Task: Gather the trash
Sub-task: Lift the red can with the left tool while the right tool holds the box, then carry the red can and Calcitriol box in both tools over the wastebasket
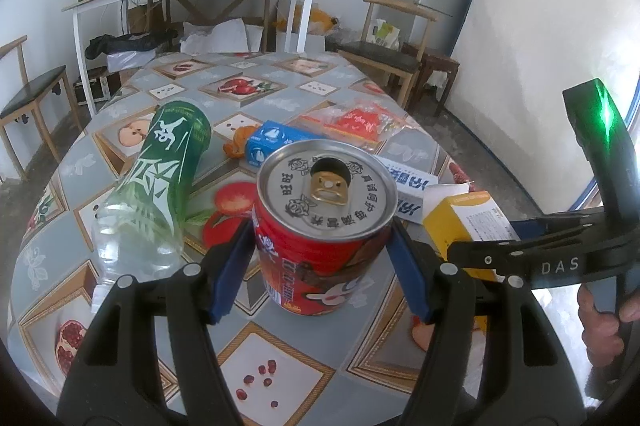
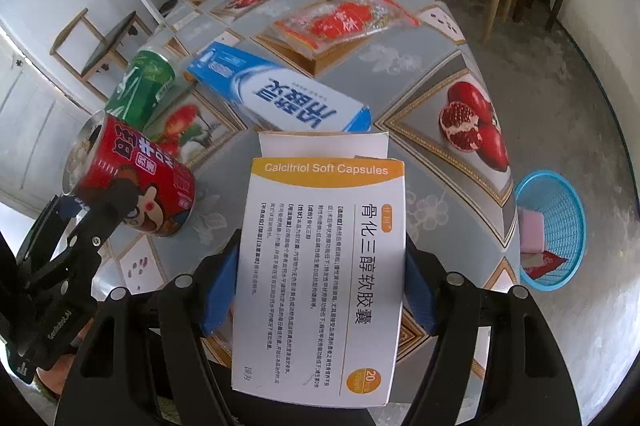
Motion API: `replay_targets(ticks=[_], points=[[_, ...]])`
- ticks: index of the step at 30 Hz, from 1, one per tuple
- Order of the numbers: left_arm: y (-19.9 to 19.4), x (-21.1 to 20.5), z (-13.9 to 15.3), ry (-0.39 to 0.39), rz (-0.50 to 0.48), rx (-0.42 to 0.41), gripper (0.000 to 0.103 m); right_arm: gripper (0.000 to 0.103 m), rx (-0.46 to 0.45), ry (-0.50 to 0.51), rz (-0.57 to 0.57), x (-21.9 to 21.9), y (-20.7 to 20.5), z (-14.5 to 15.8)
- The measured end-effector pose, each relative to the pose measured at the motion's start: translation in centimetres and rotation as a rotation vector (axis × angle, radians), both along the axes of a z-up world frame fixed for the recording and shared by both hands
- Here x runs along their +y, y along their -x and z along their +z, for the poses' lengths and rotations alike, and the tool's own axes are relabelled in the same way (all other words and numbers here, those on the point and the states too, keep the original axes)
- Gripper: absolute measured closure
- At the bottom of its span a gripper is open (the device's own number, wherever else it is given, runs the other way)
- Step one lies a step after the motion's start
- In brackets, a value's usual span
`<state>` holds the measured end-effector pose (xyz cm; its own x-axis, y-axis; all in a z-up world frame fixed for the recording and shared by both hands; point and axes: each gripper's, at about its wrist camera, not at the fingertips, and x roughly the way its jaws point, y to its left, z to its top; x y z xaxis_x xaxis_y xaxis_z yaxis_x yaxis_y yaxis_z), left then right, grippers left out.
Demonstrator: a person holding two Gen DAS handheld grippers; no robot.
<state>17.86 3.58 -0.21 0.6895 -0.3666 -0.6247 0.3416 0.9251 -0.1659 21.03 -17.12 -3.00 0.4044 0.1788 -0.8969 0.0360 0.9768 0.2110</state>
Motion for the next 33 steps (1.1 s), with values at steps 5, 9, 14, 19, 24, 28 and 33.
replay_targets(ticks=[5,9,14,19,24,28,33], points=[[0.2,0.1,0.8,0.017,-0.004,-0.026,0.04,0.033,-0.023,-0.021,0.002,-0.1,0.1,0.9],[0.5,0.1,1.3,0.027,-0.006,-0.047,0.04,0.033,-0.044,-0.035,0.001,-0.3,0.1,1.7],[0.5,0.4,1.7,0.041,-0.004,-0.067,0.04,0.033,-0.064,-0.054,0.0,-0.4,0.3,2.5],[0.6,0.5,2.1,0.052,-0.004,-0.083,0.04,0.033,-0.071,-0.079,0.004,-0.5,0.5,2.9],[1.0,0.4,2.6,0.062,-0.01,-0.097,0.04,0.033,-0.08,-0.101,0.008,-0.5,0.7,3.2],[1.2,0.0,3.2,0.066,-0.019,-0.11,0.04,0.033,-0.099,-0.127,0.008,-0.7,1.0,3.6],[1.4,-1.1,4.4,0.065,-0.034,-0.137,0.04,0.033,-0.13,-0.162,-0.015,-2.1,1.5,4.3]])
